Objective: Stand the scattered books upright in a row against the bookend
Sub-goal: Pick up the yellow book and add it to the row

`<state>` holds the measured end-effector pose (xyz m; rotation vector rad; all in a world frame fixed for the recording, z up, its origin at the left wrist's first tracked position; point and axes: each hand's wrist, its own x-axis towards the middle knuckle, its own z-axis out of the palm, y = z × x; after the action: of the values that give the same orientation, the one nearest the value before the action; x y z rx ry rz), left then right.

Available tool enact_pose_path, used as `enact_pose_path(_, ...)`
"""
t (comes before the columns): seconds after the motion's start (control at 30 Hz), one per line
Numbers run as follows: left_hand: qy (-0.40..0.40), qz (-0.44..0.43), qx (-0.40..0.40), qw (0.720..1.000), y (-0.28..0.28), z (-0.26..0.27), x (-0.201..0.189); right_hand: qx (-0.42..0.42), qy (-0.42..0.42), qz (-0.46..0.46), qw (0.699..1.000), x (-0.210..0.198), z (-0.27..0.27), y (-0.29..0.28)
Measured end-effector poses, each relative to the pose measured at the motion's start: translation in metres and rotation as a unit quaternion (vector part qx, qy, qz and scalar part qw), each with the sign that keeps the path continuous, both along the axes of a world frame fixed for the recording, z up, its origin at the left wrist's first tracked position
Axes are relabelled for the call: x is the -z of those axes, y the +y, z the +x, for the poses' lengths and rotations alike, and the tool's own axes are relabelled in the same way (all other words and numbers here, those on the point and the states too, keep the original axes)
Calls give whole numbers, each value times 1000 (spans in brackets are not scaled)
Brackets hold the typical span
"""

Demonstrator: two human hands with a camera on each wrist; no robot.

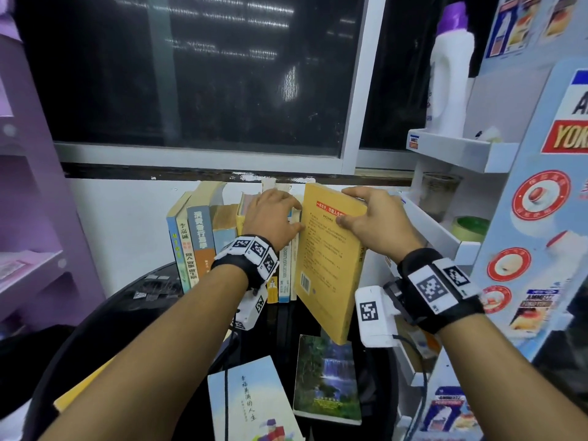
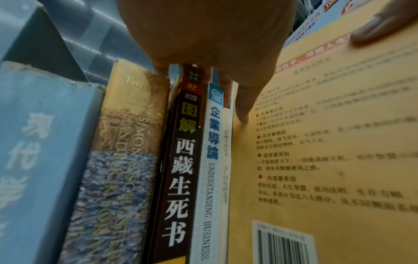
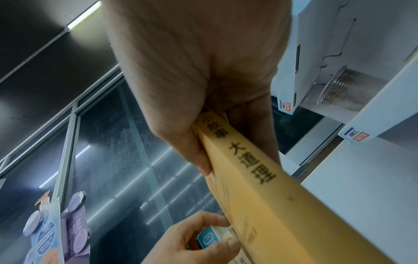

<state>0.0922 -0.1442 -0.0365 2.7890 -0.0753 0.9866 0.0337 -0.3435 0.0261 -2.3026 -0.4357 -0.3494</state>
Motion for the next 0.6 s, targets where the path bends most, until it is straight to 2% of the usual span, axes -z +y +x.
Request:
enact_pose_path(0.27,-37,-3,-2,999,3,3,7,12,7,-34,999,-2,15,-1)
enact_pose_path(0.6,-24,-26,22,999,5,0,5,40,-23,-1,999,12,37,12)
